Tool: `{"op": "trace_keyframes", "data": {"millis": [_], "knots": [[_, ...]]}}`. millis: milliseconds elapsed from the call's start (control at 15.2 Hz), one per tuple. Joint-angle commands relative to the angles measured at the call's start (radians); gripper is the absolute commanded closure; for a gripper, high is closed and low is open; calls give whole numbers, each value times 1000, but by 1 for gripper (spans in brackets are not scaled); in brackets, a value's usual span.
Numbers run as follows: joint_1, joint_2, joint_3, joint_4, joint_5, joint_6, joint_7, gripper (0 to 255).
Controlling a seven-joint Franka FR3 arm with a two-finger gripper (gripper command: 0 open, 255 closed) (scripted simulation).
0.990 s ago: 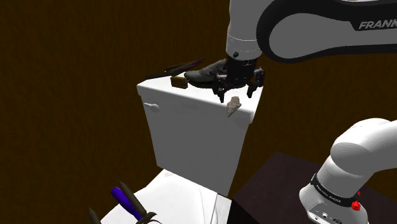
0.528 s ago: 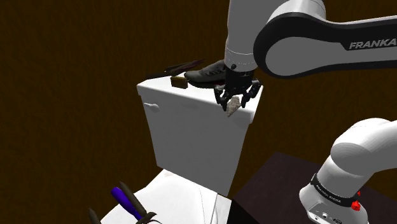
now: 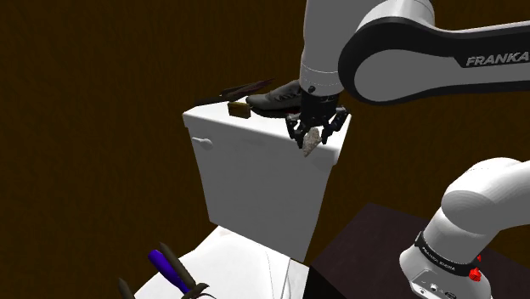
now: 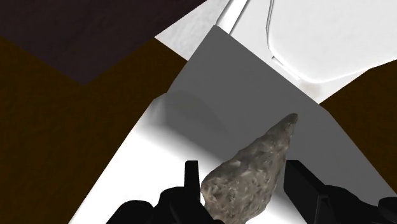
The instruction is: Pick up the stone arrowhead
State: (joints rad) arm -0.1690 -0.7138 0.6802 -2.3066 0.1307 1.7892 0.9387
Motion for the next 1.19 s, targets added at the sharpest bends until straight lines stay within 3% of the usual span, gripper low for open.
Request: {"op": "trace_keyframes", "data": {"millis": [0, 1122], "knots": [[0, 1, 0, -4, 1, 3, -1, 255], [-29, 34, -42, 215, -38, -182, -29, 255]]}}
